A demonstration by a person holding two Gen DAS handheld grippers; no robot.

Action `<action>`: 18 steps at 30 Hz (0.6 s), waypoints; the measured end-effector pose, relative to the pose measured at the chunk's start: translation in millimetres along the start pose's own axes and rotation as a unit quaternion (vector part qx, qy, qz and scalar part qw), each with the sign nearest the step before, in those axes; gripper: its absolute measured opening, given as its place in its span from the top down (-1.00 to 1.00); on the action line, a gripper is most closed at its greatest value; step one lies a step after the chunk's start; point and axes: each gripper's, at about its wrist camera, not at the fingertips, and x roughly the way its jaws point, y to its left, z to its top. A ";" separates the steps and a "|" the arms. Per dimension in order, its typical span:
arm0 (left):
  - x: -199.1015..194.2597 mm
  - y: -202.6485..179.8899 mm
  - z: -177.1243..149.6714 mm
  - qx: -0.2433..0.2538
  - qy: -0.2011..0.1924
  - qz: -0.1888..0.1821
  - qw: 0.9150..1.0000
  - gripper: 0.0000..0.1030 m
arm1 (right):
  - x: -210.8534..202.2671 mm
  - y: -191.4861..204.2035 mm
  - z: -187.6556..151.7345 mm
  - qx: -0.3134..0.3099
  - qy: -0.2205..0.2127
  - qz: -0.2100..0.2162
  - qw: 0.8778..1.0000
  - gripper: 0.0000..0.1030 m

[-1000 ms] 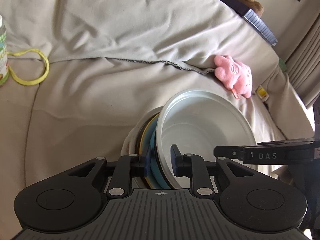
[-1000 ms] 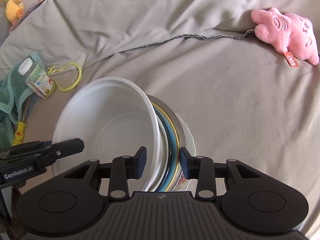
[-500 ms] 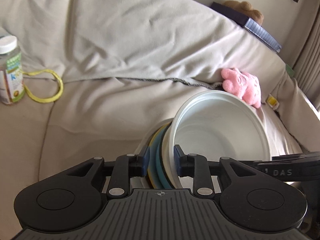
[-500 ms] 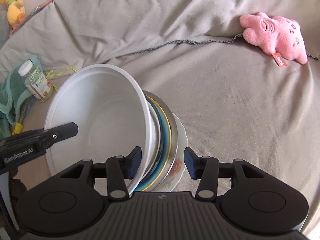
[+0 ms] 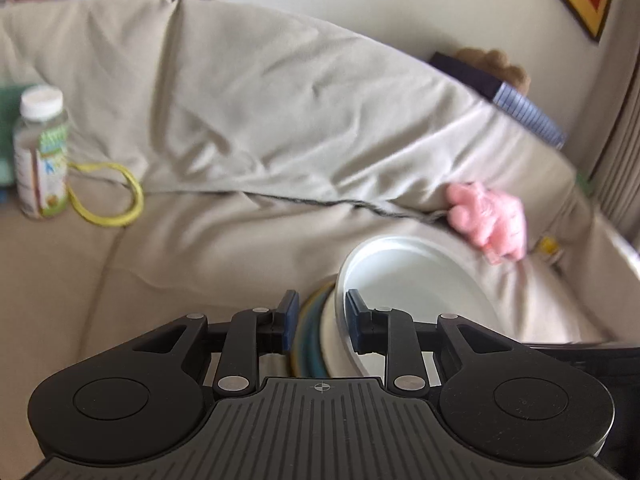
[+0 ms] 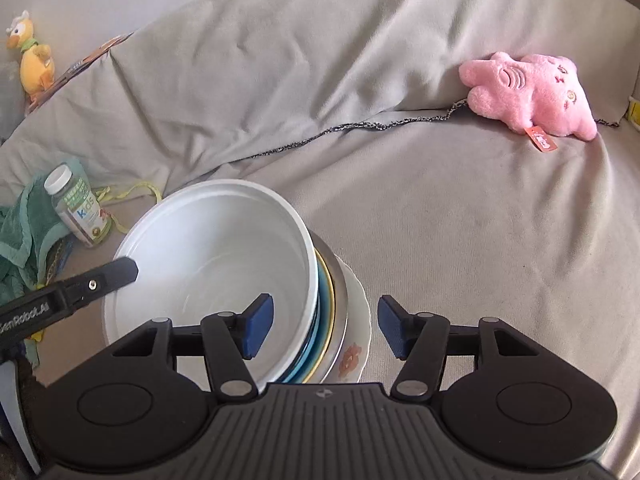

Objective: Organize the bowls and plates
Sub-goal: 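Open both grippers and release the bowl stack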

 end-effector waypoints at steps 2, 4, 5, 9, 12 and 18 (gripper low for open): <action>1.5 -6.1 -6.2 0.019 0.008 0.026 0.999 0.30 | -2.8 1.0 -5.7 -0.006 0.003 -0.007 1.000 -0.29; -1.4 -9.1 -11.6 0.019 0.010 0.023 1.000 0.34 | -3.1 -1.0 -11.0 -0.004 0.007 -0.001 1.000 -0.34; -4.6 -10.9 -15.0 0.020 0.008 0.020 1.000 0.34 | -2.7 -1.9 -13.3 -0.002 0.007 0.001 1.000 -0.34; -19.4 -17.8 -29.0 0.014 -0.014 0.019 1.000 0.35 | -1.9 -10.2 -23.9 0.020 0.003 0.019 1.000 -0.34; -23.4 -21.8 -40.0 0.009 -0.025 0.034 0.999 0.32 | -2.6 -14.6 -29.3 0.032 -0.004 0.029 0.999 -0.38; -25.6 -24.2 -48.1 -0.021 -0.027 0.063 0.997 0.31 | -13.9 -9.7 -38.8 0.022 -0.030 0.032 0.999 -0.46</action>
